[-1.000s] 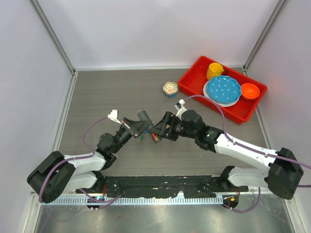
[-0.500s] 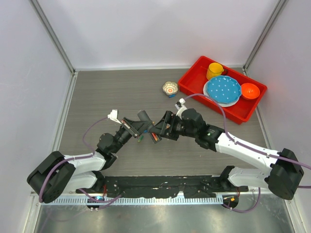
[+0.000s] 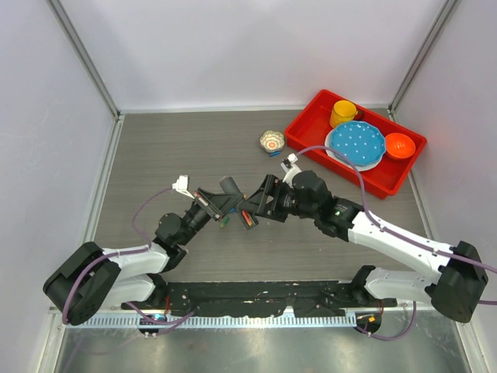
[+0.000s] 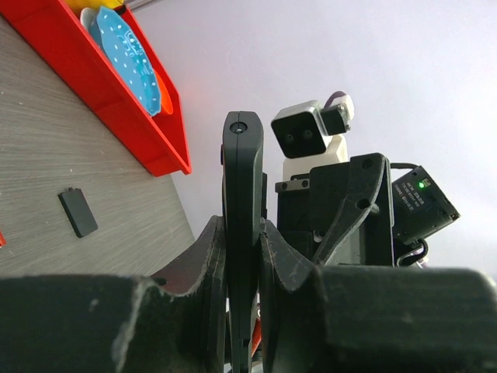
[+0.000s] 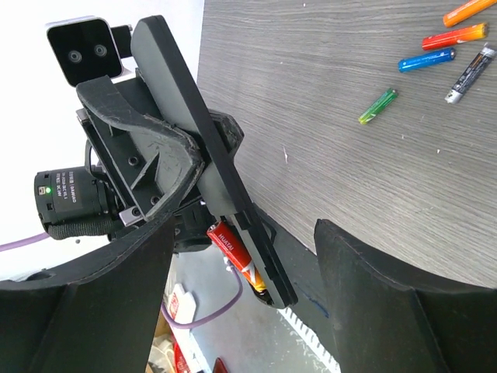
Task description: Load the batteries into the remote control
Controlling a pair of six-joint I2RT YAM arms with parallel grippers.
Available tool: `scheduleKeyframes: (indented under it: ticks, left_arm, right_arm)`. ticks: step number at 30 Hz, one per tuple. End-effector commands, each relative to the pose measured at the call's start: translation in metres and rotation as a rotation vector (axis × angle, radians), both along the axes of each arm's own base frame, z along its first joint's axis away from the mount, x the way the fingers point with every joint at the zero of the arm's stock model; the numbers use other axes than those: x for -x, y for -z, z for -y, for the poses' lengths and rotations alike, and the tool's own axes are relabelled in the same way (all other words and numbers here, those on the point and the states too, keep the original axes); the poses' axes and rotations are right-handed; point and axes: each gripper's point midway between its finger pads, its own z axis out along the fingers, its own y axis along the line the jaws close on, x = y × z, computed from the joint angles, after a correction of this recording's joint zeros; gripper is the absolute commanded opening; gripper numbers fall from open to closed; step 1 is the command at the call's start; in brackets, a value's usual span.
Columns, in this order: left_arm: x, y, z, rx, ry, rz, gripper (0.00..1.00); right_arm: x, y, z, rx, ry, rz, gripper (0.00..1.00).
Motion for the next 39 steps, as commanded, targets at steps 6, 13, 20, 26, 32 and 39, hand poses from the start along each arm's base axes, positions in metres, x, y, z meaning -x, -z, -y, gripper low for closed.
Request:
scheduleKeyframes:
  ticks: [6, 13, 20, 26, 32, 39]
  left_arm:
    - [0.005, -0.017, 0.0, 0.027, 0.012, 0.058, 0.0]
    - [0.005, -0.02, -0.001, 0.032, 0.007, 0.062, 0.0]
    - [0.003, -0.023, 0.001, 0.036, 0.007, 0.065, 0.0]
    - [0.0, -0.024, 0.002, 0.04, 0.007, 0.057, 0.0]
    - [-0.002, -0.021, 0.007, 0.036, 0.022, 0.028, 0.0]
    - [-0.005, -0.019, 0.011, 0.033, 0.032, 0.011, 0.0]
  right_arm:
    - [-0.011, -0.027, 0.027, 0.054, 0.072, 0.135, 0.77]
    - [-0.013, -0.018, 0.039, 0.13, 0.091, 0.159, 0.77]
    - [-0.01, -0.007, 0.037, 0.137, 0.068, 0.141, 0.77]
    - [-0.006, 0.002, 0.034, 0.145, 0.043, 0.122, 0.77]
    - [-0.005, 0.01, 0.032, 0.151, 0.031, 0.11, 0.77]
    - [-0.005, 0.015, 0.032, 0.162, 0.024, 0.106, 0.77]
